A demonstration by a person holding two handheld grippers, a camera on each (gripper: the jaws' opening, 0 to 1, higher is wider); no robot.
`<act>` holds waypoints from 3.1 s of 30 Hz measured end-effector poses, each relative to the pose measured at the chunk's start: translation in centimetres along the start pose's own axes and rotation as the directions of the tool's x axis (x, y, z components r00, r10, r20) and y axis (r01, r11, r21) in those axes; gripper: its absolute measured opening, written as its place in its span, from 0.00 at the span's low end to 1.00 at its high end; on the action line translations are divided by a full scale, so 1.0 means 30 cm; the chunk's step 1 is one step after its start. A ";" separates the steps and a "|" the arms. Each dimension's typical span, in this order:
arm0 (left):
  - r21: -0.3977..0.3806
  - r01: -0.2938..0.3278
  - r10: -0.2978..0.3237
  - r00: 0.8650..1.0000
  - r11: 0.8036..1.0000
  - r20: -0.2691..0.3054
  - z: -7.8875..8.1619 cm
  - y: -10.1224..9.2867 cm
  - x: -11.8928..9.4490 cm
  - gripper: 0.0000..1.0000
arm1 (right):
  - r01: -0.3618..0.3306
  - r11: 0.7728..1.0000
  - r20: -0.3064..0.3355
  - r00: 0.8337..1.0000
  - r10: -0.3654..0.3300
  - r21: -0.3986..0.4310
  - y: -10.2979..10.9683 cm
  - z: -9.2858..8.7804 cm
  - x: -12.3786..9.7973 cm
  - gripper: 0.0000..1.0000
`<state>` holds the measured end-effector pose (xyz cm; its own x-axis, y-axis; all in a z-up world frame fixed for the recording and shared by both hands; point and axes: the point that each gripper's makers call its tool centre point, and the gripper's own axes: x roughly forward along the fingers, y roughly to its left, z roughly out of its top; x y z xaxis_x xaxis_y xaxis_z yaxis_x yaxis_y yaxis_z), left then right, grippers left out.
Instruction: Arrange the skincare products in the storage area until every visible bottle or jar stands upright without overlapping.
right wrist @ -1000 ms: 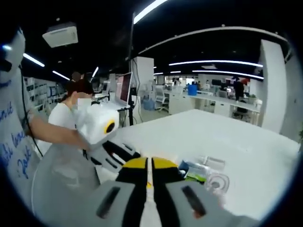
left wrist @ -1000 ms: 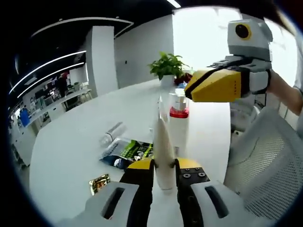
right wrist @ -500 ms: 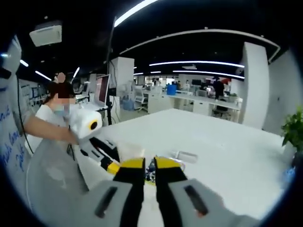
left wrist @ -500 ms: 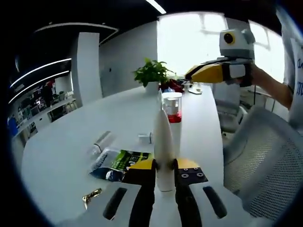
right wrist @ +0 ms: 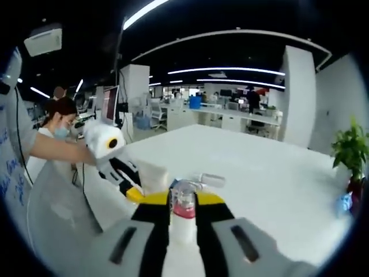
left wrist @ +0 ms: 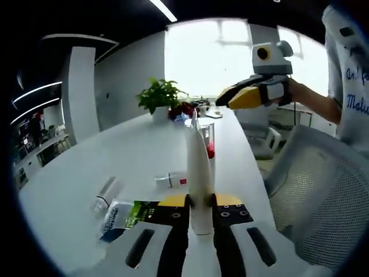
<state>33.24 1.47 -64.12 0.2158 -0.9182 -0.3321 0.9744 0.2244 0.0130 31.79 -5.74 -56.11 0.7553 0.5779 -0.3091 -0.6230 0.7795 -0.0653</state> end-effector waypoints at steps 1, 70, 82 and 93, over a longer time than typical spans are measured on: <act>0.003 0.011 -0.011 1.000 1.000 0.004 0.001 -0.001 0.003 0.11 | -0.001 1.000 -0.006 1.000 0.001 0.003 -0.001 -0.004 0.001 0.22; -0.075 -0.271 0.257 0.953 0.960 -0.159 -0.054 0.047 -0.165 0.70 | 0.005 1.000 -0.208 0.978 -0.005 0.002 0.047 -0.123 0.016 0.99; -0.111 -0.325 0.294 0.928 0.939 -0.231 -0.078 0.003 -0.234 0.89 | -0.015 1.000 -0.192 0.981 0.017 0.017 0.067 -0.113 0.010 1.00; -0.130 -0.382 0.348 0.910 0.915 -0.226 -0.049 -0.018 -0.315 0.97 | -0.018 1.000 -0.210 0.978 0.018 0.002 0.063 -0.121 0.004 1.00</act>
<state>30.57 10.51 -62.37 0.5211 -0.6836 -0.5111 0.8009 0.5986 0.0160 29.97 -5.07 -59.72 0.6847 0.5279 -0.5026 -0.6360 0.7695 -0.0583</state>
